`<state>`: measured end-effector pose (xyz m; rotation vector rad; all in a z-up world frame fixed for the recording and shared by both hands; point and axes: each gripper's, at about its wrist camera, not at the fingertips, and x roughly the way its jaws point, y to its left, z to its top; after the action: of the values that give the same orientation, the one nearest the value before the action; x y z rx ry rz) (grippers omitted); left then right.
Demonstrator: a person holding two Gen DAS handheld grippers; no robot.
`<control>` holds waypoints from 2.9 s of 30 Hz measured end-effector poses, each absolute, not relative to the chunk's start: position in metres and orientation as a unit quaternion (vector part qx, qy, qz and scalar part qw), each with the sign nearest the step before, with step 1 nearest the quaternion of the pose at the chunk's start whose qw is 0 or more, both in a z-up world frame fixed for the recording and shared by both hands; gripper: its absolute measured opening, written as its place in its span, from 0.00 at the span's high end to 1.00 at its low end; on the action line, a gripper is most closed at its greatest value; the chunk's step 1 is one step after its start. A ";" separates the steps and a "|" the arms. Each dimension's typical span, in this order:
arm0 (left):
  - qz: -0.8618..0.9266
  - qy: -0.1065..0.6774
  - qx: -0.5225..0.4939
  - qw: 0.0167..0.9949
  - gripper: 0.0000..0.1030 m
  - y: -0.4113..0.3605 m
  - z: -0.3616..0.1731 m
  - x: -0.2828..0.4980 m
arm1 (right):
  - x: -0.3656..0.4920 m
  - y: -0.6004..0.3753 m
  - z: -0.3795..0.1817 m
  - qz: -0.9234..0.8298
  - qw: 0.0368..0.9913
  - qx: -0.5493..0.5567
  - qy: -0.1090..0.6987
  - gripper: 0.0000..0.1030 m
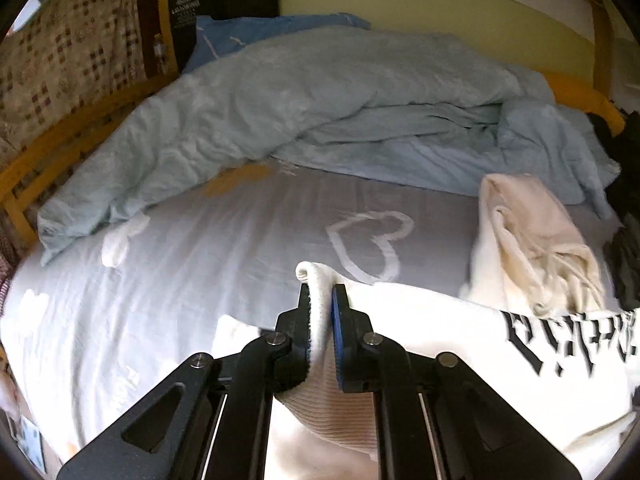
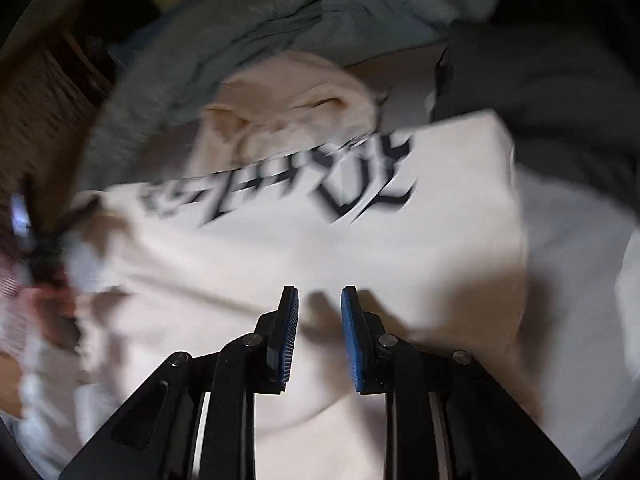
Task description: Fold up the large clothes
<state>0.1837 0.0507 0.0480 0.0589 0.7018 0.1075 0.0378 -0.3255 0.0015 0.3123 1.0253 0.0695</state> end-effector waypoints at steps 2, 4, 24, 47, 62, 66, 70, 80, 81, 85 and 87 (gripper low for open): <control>0.067 0.326 0.066 0.941 0.92 0.044 0.044 0.186 | 0.056 -0.338 -0.015 0.032 0.845 0.162 0.508 0.77; 0.067 0.331 0.092 0.937 0.92 0.037 0.030 0.190 | 0.058 -0.355 -0.021 0.046 0.842 0.199 0.499 0.77; 0.064 0.277 0.110 0.952 0.28 0.065 0.058 0.071 | -0.064 -0.323 -0.008 0.003 0.925 -0.008 0.381 0.74; 0.013 0.396 0.045 0.917 0.91 0.109 -0.026 0.059 | -0.198 -0.270 -0.013 0.065 0.952 0.005 0.298 0.88; 0.065 0.306 -0.028 0.949 0.93 0.133 0.008 -0.054 | -0.237 -0.299 -0.006 -0.172 0.952 0.063 0.247 0.88; 0.072 0.304 -0.024 0.950 0.92 0.134 0.009 -0.046 | -0.232 -0.309 -0.001 -0.198 0.947 0.067 0.244 0.88; 0.070 0.310 -0.024 0.948 0.92 0.126 0.018 -0.004 | -0.185 -0.318 0.017 -0.196 0.950 0.018 0.241 0.88; 0.043 0.350 -0.042 0.935 0.44 0.121 -0.002 0.034 | -0.110 -0.350 0.002 -0.207 0.921 0.008 0.330 0.54; 0.017 0.334 -0.061 0.940 0.42 0.121 0.004 0.026 | -0.115 -0.351 0.005 -0.218 0.924 0.010 0.314 0.39; -0.037 0.233 -0.054 0.970 0.24 0.105 0.033 -0.022 | -0.138 -0.346 0.021 -0.196 0.949 0.026 0.244 0.25; -0.041 0.198 -0.032 0.979 0.23 0.093 0.039 -0.042 | -0.148 -0.338 0.028 -0.171 0.963 0.023 0.209 0.15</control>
<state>-0.0415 0.0926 0.0387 -0.0650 0.3991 -0.0833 -0.1482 -0.3376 0.0280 0.0461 0.4240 -0.3460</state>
